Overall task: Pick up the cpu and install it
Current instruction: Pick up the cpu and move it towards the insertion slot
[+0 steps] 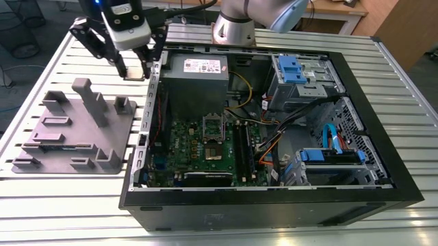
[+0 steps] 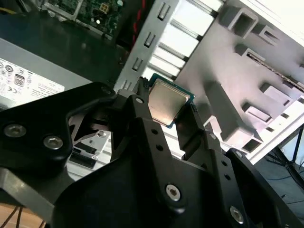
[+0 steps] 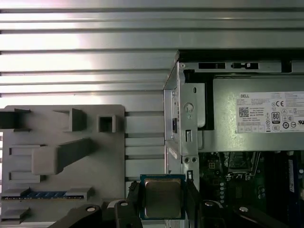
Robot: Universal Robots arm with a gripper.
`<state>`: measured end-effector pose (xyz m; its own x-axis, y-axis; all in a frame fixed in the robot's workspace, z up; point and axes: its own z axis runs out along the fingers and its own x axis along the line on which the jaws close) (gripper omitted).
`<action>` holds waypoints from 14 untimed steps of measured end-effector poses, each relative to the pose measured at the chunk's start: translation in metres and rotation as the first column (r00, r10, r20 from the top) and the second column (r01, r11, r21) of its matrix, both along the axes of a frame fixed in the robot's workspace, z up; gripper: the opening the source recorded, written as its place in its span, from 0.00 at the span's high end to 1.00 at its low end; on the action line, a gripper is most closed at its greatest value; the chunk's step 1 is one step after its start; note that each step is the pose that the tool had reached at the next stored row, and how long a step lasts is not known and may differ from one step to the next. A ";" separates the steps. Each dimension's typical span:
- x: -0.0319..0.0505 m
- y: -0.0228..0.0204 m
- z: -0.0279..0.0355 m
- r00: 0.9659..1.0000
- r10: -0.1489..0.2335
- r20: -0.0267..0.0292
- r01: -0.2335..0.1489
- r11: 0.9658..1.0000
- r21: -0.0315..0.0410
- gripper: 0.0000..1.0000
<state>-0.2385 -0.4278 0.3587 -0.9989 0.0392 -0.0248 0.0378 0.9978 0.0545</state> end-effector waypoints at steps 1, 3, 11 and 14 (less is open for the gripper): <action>0.0047 0.0000 0.0000 1.000 0.000 0.000 0.000 1.000 0.000 0.53; 0.0132 0.0000 0.0000 1.000 0.000 0.000 0.000 1.000 0.000 0.53; 0.0495 0.0000 0.0000 1.000 0.000 0.000 0.000 1.000 0.000 0.53; 0.0628 0.0000 -0.0001 1.000 0.000 0.000 0.000 1.000 0.000 0.53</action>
<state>-0.1757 -0.4278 0.3586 -0.9989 0.0391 -0.0249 0.0377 0.9978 0.0545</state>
